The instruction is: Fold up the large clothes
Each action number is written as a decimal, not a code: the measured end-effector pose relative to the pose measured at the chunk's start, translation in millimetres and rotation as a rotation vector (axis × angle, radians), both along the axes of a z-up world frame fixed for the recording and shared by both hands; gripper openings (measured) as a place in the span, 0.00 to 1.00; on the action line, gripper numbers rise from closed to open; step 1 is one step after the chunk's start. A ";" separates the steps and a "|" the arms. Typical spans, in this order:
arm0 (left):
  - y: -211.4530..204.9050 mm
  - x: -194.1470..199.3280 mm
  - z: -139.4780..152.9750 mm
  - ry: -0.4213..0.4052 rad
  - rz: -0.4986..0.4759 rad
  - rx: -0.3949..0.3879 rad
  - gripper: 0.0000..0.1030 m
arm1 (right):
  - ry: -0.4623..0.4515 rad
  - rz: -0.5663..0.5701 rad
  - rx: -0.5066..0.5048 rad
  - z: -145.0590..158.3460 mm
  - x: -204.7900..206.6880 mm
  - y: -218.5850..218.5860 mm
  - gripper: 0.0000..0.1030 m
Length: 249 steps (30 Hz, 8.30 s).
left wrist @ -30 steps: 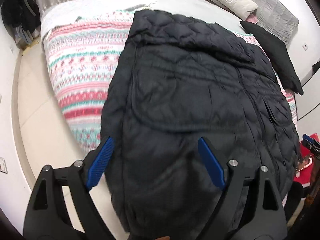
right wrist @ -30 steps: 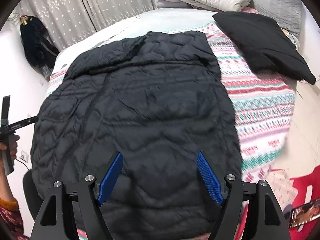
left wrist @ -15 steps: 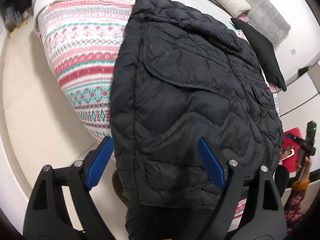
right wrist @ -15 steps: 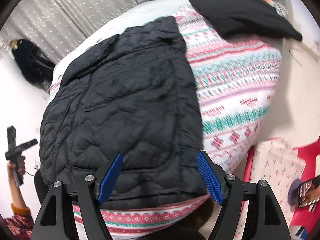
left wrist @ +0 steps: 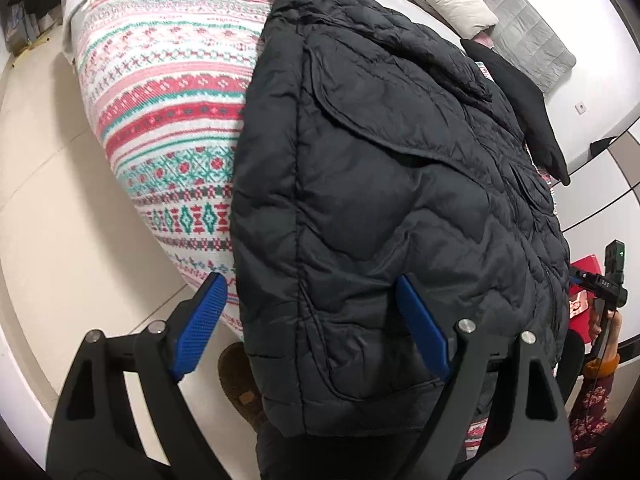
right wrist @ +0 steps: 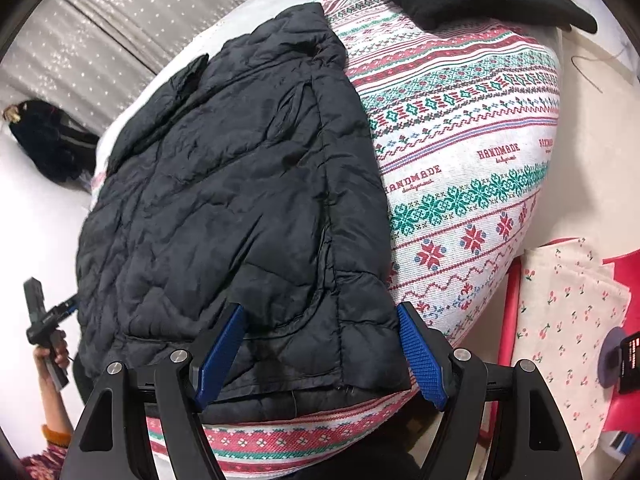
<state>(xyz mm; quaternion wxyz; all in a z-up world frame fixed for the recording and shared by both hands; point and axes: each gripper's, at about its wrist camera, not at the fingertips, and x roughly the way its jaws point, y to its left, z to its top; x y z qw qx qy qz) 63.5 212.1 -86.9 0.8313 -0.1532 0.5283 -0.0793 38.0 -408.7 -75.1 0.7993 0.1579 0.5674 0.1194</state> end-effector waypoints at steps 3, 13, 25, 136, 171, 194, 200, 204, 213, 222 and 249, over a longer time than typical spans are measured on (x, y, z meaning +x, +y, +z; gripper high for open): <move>2.2 -0.5 -6.1 0.005 -0.009 -0.037 0.84 | 0.007 0.005 -0.008 -3.4 1.1 2.6 0.75; 18.7 -5.2 -28.0 0.013 -0.009 -0.248 0.84 | 0.025 0.002 0.013 -14.2 5.4 3.2 0.75; 46.1 -11.7 -42.0 -0.047 -0.034 -0.374 0.84 | 0.068 -0.021 0.125 -17.7 19.2 -8.5 0.75; 2.5 218.3 37.2 -0.165 0.072 0.232 0.75 | -0.282 -0.046 -0.166 31.5 207.3 37.0 0.64; -25.9 170.4 99.5 -0.406 0.142 0.064 0.07 | -0.437 -0.153 -0.068 63.2 185.7 36.8 0.09; -37.2 350.8 92.6 -0.439 0.323 0.319 0.07 | -0.459 -0.239 -0.218 75.2 343.9 57.6 0.08; -33.3 382.3 50.0 -0.316 0.329 0.424 0.14 | -0.397 -0.189 -0.357 48.3 378.2 84.9 0.15; -33.9 369.6 67.5 -0.357 0.342 0.396 0.50 | -0.387 -0.205 -0.405 57.8 370.5 87.8 0.40; -127.7 339.5 110.5 -0.511 0.110 0.310 0.79 | -0.515 -0.007 -0.213 107.6 336.6 162.4 0.64; -119.7 388.9 36.2 -0.254 -0.003 0.417 0.79 | -0.361 0.191 -0.310 39.9 363.5 207.1 0.64; -94.4 249.5 29.1 -0.251 0.022 0.252 0.80 | -0.385 0.160 -0.358 32.2 278.0 155.6 0.67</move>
